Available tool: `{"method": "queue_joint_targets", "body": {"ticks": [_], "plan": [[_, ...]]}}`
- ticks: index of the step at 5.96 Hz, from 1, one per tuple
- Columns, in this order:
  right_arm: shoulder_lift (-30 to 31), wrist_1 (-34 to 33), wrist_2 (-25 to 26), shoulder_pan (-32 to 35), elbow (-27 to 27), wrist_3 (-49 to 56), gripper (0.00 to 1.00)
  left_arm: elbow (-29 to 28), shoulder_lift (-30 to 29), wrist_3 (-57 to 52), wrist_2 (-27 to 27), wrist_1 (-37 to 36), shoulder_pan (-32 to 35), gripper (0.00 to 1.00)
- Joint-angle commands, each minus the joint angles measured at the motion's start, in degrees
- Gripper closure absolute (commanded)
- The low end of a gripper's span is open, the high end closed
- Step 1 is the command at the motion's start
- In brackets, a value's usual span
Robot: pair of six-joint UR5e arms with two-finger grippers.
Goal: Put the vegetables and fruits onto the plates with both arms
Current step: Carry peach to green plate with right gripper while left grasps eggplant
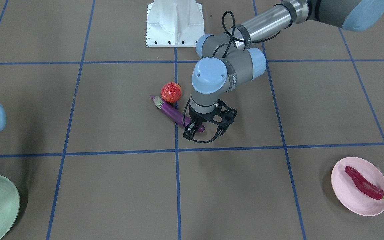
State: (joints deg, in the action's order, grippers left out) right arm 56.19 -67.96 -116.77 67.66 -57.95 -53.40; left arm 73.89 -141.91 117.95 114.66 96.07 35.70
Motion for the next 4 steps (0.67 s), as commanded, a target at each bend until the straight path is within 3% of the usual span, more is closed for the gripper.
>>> {"method": "queue_joint_targets", "body": {"ticks": [1,3,4], "plan": [[0.85,1.34,-0.57,0.11,0.39,0.05,0.01,-0.15,-0.2,2.45,-0.58,0.08,-2.65,0.0],[1.2,2.39,-0.74,1.06,0.21,1.27,0.0,-2.51,-1.34,2.02,-1.11,0.7,-3.18,0.0],[1.11,2.4,-1.52,2.03,-0.57,2.32,0.0,-3.05,-1.78,2.11,-1.11,0.79,-3.27,0.21]]}}
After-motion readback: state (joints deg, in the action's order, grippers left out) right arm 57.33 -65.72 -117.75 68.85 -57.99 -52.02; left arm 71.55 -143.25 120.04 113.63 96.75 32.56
